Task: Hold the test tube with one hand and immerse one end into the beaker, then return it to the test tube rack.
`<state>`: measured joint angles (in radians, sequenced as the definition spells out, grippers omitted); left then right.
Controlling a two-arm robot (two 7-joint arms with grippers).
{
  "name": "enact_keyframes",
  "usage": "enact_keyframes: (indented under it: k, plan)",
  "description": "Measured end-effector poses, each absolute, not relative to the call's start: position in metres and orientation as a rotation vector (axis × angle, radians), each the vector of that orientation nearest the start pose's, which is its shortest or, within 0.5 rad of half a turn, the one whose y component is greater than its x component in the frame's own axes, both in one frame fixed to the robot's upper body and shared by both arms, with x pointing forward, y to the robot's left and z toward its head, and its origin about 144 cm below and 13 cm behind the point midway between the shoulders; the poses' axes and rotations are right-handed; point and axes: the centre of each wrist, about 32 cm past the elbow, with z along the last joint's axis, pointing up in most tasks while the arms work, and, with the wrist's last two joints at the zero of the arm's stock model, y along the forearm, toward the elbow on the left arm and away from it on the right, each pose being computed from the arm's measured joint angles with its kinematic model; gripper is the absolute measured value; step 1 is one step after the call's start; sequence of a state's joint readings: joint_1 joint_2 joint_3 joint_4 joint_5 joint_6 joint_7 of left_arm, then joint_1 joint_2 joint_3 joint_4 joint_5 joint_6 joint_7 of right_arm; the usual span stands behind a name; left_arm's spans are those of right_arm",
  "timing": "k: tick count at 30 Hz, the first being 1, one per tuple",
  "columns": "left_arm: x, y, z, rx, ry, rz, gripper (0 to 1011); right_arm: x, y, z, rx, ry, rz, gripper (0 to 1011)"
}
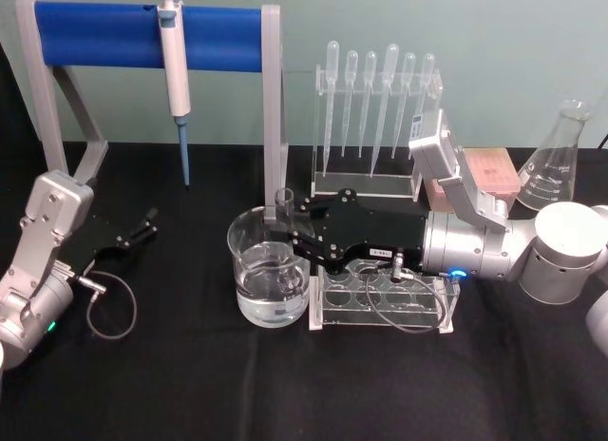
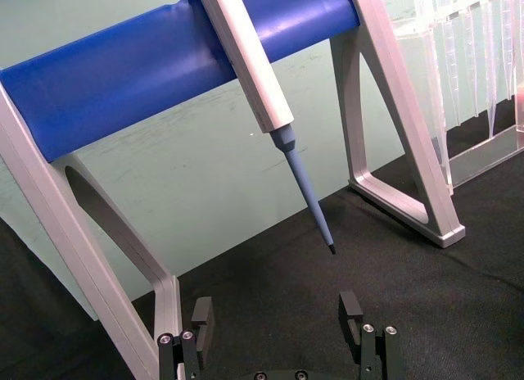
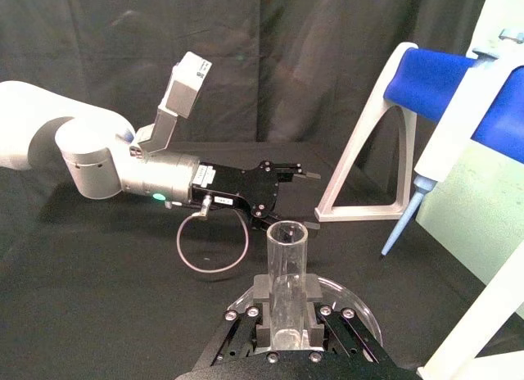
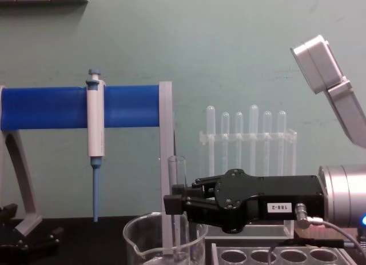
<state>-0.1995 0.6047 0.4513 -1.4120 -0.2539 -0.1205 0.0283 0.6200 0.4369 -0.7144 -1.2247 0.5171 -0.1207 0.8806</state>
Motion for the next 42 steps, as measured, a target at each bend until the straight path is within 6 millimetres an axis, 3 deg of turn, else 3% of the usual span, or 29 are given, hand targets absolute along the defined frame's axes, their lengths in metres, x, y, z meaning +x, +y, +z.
enact_keyframes:
  k: [42]
  plan:
    - [0.4886, 0.3097, 1.1398, 0.304, -0.285, 1.248, 1000, 0.5828, -0.2173, 1.2081, -0.114, -0.156, -0.246, 241]
